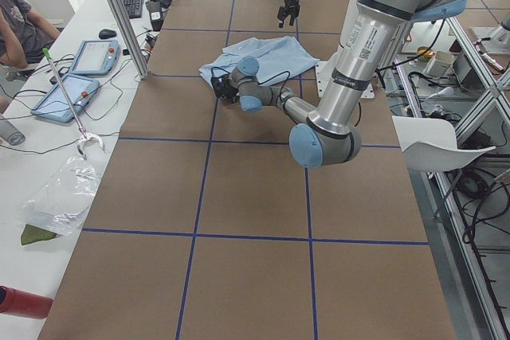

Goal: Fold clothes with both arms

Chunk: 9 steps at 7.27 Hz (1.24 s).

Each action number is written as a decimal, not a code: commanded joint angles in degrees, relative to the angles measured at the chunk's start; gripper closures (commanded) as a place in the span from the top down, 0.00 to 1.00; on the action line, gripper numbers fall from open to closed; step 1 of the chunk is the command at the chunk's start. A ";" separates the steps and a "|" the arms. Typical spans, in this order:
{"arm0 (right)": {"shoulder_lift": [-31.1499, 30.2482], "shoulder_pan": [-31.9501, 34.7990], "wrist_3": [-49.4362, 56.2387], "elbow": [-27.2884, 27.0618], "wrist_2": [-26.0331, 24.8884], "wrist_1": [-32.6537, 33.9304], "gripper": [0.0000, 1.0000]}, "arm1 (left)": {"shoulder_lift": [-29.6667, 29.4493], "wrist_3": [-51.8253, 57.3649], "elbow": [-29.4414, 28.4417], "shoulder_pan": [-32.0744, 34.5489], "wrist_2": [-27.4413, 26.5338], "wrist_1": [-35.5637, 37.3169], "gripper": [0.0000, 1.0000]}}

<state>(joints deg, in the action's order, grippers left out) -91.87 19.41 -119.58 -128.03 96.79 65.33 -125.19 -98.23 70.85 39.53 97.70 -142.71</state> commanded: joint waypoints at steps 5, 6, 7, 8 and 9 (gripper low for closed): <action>5.11 -0.07 0.31 4.34 -1.42 0.67 1.00 | -13.34 5.68 -16.67 4.77 1.60 -7.41 0.76; 9.12 -0.77 5.36 7.93 -1.95 3.28 1.00 | -4.80 5.68 -5.48 4.77 5.18 -7.24 0.76; 14.04 -2.25 15.42 8.67 -3.34 11.58 1.00 | -0.28 5.68 1.24 4.86 7.83 -6.89 0.77; 18.61 -3.57 23.35 8.93 -3.62 20.53 1.00 | 0.73 5.59 2.97 4.77 7.94 -6.88 0.77; 22.14 -4.63 34.74 10.85 -3.97 24.80 1.00 | 1.17 5.59 3.16 4.86 8.03 -6.88 0.77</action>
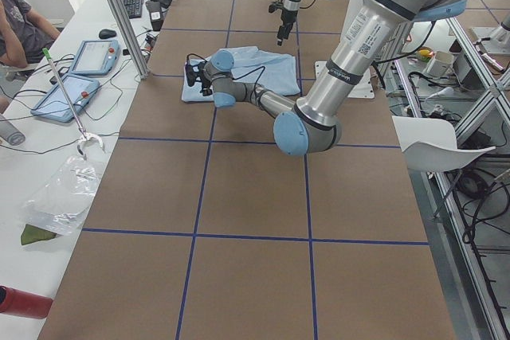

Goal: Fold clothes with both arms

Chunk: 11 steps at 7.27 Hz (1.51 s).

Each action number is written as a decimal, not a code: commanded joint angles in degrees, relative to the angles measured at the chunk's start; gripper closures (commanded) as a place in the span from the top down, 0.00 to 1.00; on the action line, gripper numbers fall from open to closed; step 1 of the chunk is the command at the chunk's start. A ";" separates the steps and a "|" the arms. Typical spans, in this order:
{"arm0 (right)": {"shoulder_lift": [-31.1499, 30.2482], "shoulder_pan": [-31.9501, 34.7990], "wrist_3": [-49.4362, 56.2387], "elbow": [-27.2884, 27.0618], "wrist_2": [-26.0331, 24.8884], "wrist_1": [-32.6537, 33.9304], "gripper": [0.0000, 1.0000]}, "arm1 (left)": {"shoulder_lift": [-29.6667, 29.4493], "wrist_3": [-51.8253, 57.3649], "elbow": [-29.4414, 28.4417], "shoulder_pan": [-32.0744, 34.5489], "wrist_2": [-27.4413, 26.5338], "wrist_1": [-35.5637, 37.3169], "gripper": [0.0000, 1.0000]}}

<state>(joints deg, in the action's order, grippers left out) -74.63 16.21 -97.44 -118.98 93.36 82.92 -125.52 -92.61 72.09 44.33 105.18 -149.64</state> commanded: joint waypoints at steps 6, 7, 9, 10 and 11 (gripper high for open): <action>9.06 -1.97 43.63 10.42 -6.43 11.38 1.00 | 9.40 0.50 10.51 2.68 5.02 -0.04 0.77; 9.06 -1.54 44.52 10.96 -7.22 11.29 1.00 | 9.85 0.50 11.40 3.56 6.51 -0.04 0.77; 8.54 1.53 48.46 10.97 -6.62 11.29 1.00 | 10.38 0.50 11.76 4.01 6.61 0.05 0.77; 8.10 2.24 48.65 11.05 -6.52 11.29 1.00 | 10.38 0.50 11.84 4.01 6.61 0.05 0.77; 5.57 2.59 48.66 10.18 -6.52 11.12 1.00 | 10.38 0.59 11.93 4.36 6.61 0.05 0.77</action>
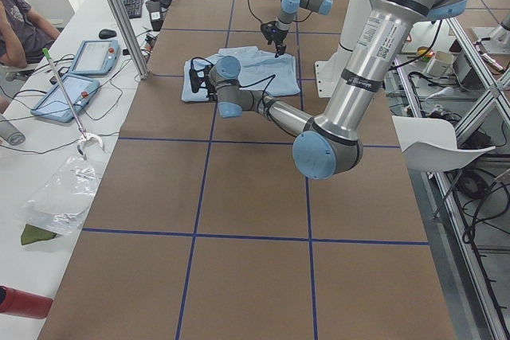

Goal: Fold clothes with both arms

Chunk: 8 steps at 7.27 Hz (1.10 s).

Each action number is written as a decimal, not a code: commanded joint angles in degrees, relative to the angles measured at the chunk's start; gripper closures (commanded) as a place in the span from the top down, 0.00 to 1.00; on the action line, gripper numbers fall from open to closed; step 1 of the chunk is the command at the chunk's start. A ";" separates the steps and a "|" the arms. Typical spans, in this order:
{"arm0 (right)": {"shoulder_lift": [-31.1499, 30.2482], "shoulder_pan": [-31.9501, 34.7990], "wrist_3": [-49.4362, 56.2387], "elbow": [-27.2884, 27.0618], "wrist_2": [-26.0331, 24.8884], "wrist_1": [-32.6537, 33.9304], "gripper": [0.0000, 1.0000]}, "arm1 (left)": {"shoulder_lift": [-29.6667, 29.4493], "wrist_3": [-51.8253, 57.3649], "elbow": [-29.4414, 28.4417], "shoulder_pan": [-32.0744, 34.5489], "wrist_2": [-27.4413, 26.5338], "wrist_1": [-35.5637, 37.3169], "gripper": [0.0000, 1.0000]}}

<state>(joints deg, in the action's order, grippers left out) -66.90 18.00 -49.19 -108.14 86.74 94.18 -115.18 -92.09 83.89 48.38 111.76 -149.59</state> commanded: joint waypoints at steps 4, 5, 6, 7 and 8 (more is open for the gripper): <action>-12.91 1.60 -0.03 -10.16 0.19 -0.22 1.00 | 0.39 -0.02 1.72 1.72 2.15 0.09 0.76; -12.38 1.52 -0.90 -10.25 0.18 -0.31 1.00 | 0.39 -0.02 1.72 1.72 2.15 0.18 0.76; -11.16 1.25 -7.00 -10.16 0.18 -0.31 1.00 | 0.48 -0.02 2.41 1.72 2.15 0.53 0.76; -9.15 -0.23 -17.77 -9.81 0.27 -0.40 1.00 | 0.57 -0.02 3.38 1.72 2.15 1.58 0.76; -7.39 -2.07 -29.62 -9.90 0.36 -0.57 1.00 | 0.57 -0.02 4.52 1.72 2.15 3.59 0.76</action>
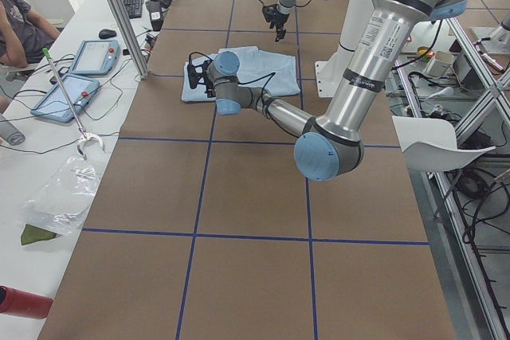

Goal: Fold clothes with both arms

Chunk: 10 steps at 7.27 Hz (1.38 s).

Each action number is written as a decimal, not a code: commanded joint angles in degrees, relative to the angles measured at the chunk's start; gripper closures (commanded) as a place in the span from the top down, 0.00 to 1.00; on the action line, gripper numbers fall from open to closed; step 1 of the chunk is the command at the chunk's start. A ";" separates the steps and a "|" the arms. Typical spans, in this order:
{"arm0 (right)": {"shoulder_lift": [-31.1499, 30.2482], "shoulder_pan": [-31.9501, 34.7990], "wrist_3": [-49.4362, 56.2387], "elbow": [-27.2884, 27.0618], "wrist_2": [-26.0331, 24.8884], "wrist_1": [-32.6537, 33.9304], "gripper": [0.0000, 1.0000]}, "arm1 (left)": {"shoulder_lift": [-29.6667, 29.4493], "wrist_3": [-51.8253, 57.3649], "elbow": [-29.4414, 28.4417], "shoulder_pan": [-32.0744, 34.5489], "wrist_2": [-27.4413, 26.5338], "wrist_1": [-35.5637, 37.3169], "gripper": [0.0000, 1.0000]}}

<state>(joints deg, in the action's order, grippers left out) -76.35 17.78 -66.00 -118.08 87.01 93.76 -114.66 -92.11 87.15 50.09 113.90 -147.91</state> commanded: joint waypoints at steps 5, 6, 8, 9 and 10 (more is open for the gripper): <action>6.83 -8.18 -69.52 -0.31 -0.78 -0.16 1.00 | 0.93 -0.09 1.79 0.00 -0.26 2.01 0.76; 6.74 -8.81 -74.75 0.22 -0.88 -0.25 0.99 | 2.32 -0.09 2.66 -0.08 -0.43 2.01 0.76; 6.74 -8.81 -75.34 1.53 -0.79 -0.25 0.99 | 2.33 -0.44 3.11 -0.26 -0.70 2.01 0.76; 6.74 -8.55 -75.24 2.24 -0.79 -0.68 0.98 | 2.33 -0.44 3.11 -0.35 -0.70 2.01 0.76; 6.66 -8.20 -74.98 3.55 -0.79 -4.17 0.98 | 2.25 -0.44 3.11 -0.43 -0.70 2.01 0.76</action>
<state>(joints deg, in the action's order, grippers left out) -69.62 9.24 -141.09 -115.88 86.21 92.36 -112.37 -92.52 90.21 49.76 113.23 -145.90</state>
